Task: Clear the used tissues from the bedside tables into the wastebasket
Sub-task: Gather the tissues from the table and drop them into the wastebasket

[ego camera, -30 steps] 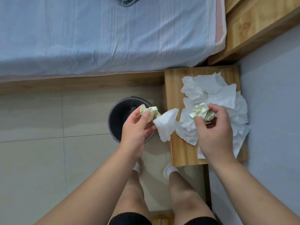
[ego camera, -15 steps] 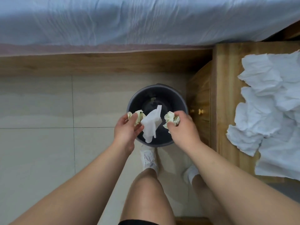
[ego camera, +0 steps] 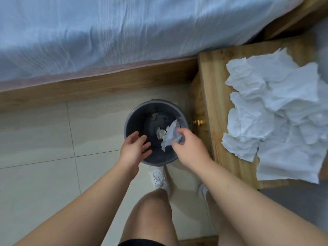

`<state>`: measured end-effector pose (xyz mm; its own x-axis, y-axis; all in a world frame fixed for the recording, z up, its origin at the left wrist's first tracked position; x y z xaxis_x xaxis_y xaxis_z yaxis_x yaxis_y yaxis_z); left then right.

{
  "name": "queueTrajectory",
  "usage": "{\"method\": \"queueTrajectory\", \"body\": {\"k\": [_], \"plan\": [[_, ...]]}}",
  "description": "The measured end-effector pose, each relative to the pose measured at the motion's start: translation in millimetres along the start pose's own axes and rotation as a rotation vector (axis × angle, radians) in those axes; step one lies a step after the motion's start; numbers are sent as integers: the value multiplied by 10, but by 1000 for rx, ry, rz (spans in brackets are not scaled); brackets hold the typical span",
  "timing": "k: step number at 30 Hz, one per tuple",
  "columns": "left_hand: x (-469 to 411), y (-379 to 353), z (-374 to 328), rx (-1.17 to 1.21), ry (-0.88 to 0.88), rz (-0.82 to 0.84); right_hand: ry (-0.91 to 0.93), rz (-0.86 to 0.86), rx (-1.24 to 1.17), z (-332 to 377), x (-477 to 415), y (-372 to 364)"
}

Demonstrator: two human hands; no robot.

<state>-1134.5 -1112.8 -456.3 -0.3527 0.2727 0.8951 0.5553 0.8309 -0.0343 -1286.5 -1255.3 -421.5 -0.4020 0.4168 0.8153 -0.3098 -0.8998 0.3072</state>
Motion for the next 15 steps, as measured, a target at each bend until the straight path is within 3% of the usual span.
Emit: {"method": "queueTrajectory", "body": {"k": [5, 9, 12, 15], "plan": [[498, -474, -348, -208, -73, 62, 109, -65, -34, 187, 592, 546], [920, -1222, -717, -450, -235, 175, 171, -208, -119, 164, 992, 1288], [1144, -1886, -984, -724, -407, 279, 207, -362, -150, 38, 1199, 1940], [1199, -2552, -1192, -1150, -644, 288, 243, -536, -128, -91, 1247, 2510]]}}
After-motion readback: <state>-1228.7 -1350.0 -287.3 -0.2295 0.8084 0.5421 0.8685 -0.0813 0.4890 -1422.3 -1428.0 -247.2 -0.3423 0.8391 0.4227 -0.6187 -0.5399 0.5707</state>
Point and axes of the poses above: each hand's wrist, its own x-axis away from the middle knuckle, its own y-axis out of the back of the hand, z = x × y, the point moved 5 cm from there along -x, towards the middle knuckle, and after that the axes turned 9 degrees about z, right-handed, at the moved point
